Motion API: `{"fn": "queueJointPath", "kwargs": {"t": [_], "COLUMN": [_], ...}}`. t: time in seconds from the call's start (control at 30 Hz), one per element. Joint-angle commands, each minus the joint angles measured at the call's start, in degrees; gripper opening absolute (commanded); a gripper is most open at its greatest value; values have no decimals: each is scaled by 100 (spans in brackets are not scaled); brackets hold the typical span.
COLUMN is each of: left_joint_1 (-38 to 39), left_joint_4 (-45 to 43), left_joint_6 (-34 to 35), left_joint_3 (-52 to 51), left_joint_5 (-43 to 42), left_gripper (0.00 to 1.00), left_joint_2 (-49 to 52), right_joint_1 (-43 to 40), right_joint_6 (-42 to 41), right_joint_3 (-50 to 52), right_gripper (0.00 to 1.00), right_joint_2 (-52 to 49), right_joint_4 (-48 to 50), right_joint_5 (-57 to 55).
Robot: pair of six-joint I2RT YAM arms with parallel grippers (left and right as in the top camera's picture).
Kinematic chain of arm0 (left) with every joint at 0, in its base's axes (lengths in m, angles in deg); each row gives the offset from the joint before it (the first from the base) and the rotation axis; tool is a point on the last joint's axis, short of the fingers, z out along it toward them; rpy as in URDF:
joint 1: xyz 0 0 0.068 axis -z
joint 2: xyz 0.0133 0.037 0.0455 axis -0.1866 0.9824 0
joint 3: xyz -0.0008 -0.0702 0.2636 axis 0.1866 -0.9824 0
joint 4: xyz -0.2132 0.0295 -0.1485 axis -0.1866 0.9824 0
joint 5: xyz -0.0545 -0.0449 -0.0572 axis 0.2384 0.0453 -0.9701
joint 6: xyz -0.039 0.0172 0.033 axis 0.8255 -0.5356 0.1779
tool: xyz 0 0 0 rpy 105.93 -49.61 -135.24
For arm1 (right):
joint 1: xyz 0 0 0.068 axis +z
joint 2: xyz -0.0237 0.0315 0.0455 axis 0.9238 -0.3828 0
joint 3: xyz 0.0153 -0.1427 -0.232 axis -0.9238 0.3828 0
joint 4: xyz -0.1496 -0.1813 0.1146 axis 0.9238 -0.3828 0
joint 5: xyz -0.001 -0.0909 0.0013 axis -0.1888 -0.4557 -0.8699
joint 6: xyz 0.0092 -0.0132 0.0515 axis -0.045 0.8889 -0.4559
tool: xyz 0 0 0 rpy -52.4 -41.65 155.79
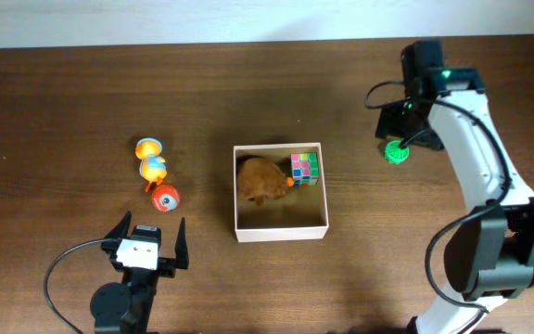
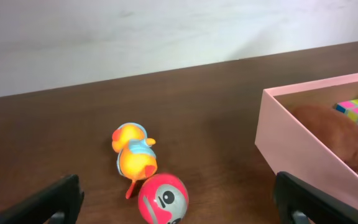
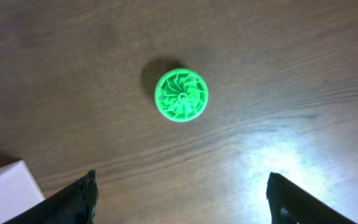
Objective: Pack container
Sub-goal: 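Raise the right gripper and move it over the green spiky ball, then lower the right gripper and close it on the green ball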
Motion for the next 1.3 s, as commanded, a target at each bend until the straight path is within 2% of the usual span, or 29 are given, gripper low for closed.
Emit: {"fn": "queueJointPath", "kwargs": {"t": [0.0,0.3,0.5,0.87,1.27], "left_joint_1": [-24,-24,-24,-24,-24], "left_joint_4": [-20,-20,-20,-20,-20], "left_joint_6": [-92,-92,-92,-92,-92], "left_joint_3": [-44,-44,-44,-44,-44], "left_joint_5": [-39,-39,-39,-39,-39], "left_gripper": [99,99,99,99,99], "left_joint_2": [-50,-50,-50,-50,-50], "right_joint_1": [-66,-247,-260,-260,-273], "right_joint_6": [-28,52,273,278,426], "right_joint_3": [507,1263,1519,1875,1908], "right_gripper": [81,80,76,76,76], "right_joint_2": [-59,-63,-63,-98,-614], "right_joint_4": [485,1600,2124,2767,3110], "right_joint_5": [28,31,9,-111,-254]}}
